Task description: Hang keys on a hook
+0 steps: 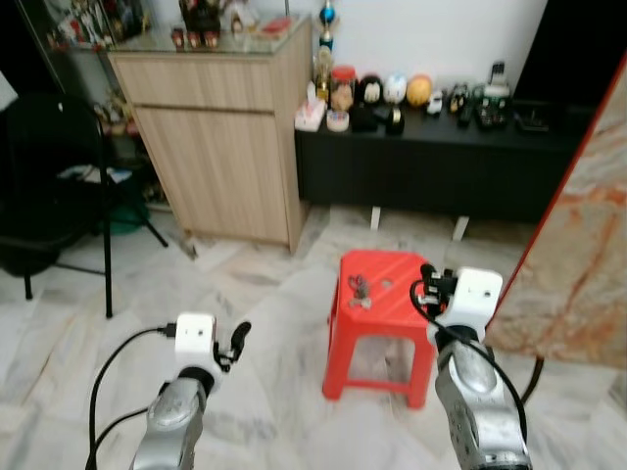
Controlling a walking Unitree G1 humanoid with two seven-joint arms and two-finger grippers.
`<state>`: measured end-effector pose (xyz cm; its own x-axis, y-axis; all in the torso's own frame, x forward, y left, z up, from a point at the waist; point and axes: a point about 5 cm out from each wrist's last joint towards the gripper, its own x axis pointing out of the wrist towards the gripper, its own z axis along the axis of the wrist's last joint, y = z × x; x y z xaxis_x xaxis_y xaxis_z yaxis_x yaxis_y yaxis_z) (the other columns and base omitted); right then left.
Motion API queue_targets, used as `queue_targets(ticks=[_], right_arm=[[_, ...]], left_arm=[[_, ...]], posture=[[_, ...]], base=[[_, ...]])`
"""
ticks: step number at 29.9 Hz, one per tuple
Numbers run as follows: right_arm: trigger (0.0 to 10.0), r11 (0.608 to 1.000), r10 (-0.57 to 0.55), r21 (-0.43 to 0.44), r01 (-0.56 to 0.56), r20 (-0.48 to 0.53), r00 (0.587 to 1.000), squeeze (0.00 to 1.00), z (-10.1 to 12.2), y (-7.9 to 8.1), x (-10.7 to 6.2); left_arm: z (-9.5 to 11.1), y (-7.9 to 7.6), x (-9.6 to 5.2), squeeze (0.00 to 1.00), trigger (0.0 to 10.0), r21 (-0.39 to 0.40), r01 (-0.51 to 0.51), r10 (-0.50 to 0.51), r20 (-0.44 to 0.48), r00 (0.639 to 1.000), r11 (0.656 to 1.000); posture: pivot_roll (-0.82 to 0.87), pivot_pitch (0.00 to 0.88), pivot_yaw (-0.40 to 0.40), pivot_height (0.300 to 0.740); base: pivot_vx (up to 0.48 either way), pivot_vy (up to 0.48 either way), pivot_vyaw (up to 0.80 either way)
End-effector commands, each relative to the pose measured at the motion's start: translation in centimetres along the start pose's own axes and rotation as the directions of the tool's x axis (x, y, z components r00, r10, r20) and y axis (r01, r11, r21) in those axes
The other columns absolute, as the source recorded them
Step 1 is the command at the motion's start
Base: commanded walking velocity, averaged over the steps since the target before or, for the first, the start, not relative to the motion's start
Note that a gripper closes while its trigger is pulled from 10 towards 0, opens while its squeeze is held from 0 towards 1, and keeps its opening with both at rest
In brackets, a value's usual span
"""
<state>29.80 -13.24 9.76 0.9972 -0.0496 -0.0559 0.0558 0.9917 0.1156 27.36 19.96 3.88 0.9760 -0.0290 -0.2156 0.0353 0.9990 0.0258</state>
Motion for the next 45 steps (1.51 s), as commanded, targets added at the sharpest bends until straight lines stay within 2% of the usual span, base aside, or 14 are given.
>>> queue_targets(ticks=[1, 28, 45], right_arm=[[10.0, 1.000, -0.018, 0.002, 0.018, -0.007, 1.000, 0.00, -0.19, -0.33, -0.17], [10.0, 1.000, -0.019, 0.002, 0.019, -0.018, 1.000, 0.00, -0.32, -0.40, -0.19], [10.0, 1.000, -0.015, -0.002, 0.015, -0.029, 0.999, 0.00, -0.52, -0.35, -0.28]], left_arm=[[0.09, -0.21, 0.12, 0.00, 10.0, -0.002, 0.004, -0.004, 0.002, 1.000, 1.000], [-0.12, -0.09, 0.02, 0.00, 10.0, -0.004, -0.006, 0.006, -0.005, 1.000, 1.000], [-0.19, 0.06, -0.11, 0.00, 10.0, -0.024, -0.021, 0.021, 0.005, 1.000, 0.999]], posture=[[0.07, 0.009, 0.024, 0.740], [0.07, 0.019, 0.024, 0.740], [0.07, 0.024, 0.024, 0.740]], base=[[0.360, 0.000, 0.00], [0.357, 0.000, 0.00], [0.000, 0.000, 0.00]])
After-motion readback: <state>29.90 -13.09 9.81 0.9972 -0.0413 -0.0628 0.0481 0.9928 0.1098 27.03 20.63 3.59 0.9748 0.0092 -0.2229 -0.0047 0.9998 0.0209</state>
